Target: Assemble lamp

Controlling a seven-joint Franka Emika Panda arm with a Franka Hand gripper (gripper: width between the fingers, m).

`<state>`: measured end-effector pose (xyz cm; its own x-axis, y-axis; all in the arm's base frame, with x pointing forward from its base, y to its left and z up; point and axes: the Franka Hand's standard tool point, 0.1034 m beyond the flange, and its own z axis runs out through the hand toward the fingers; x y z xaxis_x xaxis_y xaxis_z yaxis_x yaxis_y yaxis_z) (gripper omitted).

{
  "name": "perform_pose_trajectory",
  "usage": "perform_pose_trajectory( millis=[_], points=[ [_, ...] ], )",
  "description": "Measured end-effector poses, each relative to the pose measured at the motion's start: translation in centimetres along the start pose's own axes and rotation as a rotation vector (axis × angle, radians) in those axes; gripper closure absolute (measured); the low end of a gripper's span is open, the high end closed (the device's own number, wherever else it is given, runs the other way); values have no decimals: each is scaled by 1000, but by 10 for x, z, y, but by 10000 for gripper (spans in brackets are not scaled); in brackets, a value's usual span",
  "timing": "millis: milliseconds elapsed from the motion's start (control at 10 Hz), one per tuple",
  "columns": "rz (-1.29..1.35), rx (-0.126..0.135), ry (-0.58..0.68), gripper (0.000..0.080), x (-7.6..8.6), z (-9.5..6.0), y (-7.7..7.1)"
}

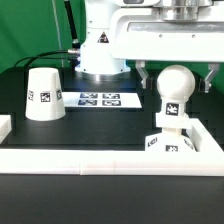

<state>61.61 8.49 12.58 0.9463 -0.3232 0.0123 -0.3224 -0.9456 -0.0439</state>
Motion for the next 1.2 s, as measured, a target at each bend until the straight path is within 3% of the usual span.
perform_pose_trajectory(
  millis=[500,1200],
  points=[
    [-10,-2,4,101,-6,-36,29],
    [-15,-4,1,101,-8,-32,28]
  ],
)
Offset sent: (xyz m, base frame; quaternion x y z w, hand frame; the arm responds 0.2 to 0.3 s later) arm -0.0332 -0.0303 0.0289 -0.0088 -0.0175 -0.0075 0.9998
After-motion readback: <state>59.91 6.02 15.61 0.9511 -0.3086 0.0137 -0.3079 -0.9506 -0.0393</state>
